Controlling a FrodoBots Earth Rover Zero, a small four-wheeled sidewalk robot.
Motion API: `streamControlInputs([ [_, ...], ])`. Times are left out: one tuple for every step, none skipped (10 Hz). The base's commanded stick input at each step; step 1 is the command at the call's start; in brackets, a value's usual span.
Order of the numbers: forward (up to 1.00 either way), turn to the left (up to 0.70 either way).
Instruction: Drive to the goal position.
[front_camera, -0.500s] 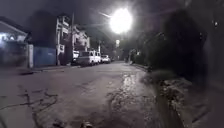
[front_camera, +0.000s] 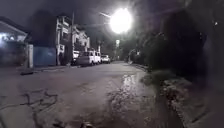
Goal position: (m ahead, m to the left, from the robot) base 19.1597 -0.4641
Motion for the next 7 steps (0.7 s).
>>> streamControlInputs([
  [0.46,0.0],
  [0.7,0.0],
  [0.7,0.0],
  [0.7,0.0],
  [0.7,0.0],
  [0.7,0.0],
  [0.7,0.0],
])
